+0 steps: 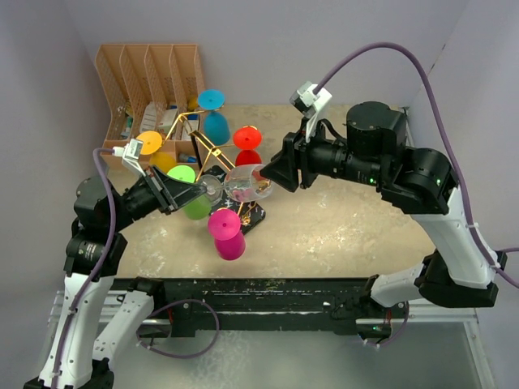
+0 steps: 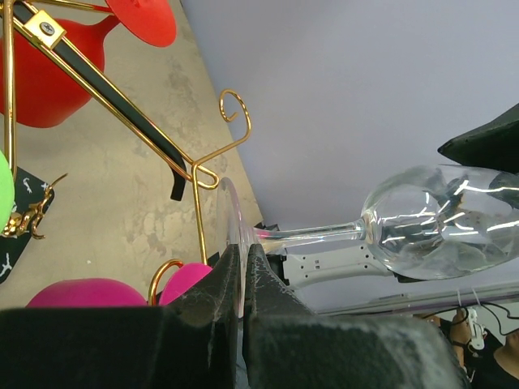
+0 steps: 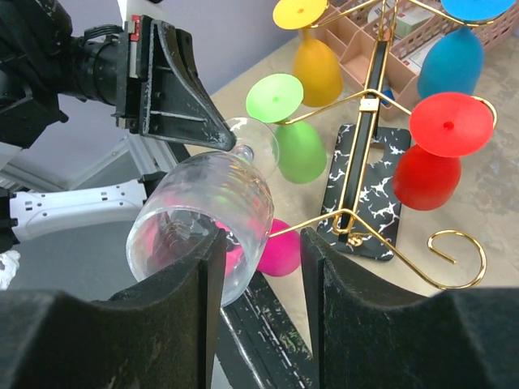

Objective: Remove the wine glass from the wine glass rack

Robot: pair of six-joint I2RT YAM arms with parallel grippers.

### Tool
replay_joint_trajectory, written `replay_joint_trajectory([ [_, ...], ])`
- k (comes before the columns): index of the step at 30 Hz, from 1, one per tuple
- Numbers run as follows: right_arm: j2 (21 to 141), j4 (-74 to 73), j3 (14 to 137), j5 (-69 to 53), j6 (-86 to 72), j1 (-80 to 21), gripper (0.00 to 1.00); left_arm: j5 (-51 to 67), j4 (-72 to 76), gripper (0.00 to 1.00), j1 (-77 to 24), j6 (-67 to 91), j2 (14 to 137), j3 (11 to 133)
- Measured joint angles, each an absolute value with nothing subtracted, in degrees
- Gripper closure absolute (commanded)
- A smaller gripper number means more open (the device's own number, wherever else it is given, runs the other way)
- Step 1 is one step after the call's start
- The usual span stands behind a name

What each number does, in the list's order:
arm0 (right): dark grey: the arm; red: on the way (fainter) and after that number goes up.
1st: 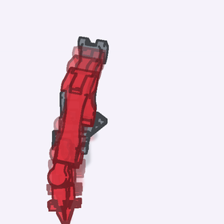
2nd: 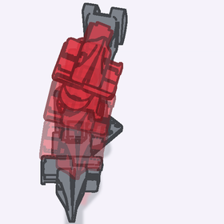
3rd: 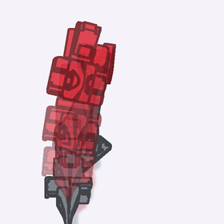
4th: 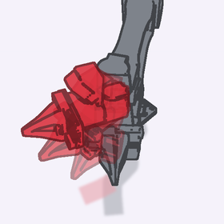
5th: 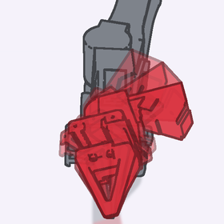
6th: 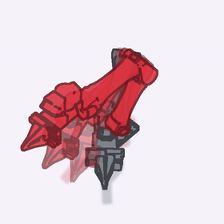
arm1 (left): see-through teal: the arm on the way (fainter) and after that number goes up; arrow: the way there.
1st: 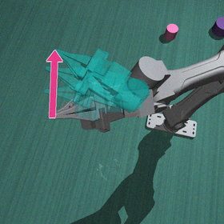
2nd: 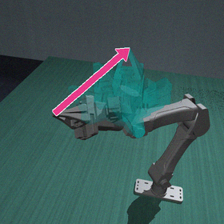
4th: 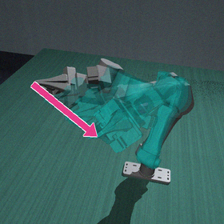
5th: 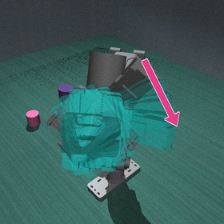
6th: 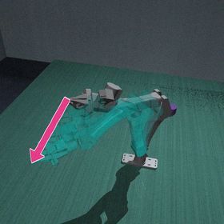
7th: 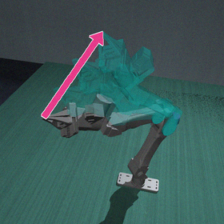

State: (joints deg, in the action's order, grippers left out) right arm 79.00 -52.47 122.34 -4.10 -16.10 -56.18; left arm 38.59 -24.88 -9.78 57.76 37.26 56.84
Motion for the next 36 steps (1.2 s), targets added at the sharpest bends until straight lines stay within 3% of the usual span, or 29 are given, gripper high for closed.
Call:
replay_joint_trajectory([
  [12,79.6,-52.4,121.8,-4.3,-16.1,-56.2,0.7,38.6,-25.0,1.0,-9.8,57.4,37.9,57.8],
  [14,80.1,-52.3,121.8,-4.6,-16.2,-56.2,0.8,38.7,-25.0,1.0,-9.8,57.4,38.3,58.0],
  [16,80.5,-52.3,121.8,-5.1,-16.2,-56.2,0.98,38.7,-25.0,1.0,-9.8,57.4,38.5,58.2],
  [19,80.9,-52.7,121.7,-3.8,-15.6,-55.9,1.0,38.6,-25.5,1.0,-9.7,57.4,38.7,58.4],
  [21,81.0,-52.8,121.7,-2.7,-15.5,-55.5,1.0,38.3,-25.8,0.86,-9.7,57.4,38.7,58.9],
  [25,80.8,-52.9,121.7,-0.6,-15.8,-55.6,1.0,38.2,-25.9,0.44,-9.7,56.9,38.8,59.5],
  [27,80.5,-52.8,121.7,1.0,-16.1,-55.6,1.0,38.1,-25.8,0.28,-9.7,56.5,38.7,59.9],
  [29,79.9,-52.8,121.7,2.6,-16.2,-55.7,1.0,38.1,-25.8,0.22,-9.7,56.1,38.7,60.3],
  [36,78.0,-53.4,125.4,12.4,-15.6,-55.9,1.0,36.4,-27.3,0.21,-9.7,54.0,38.7,61.2],
])
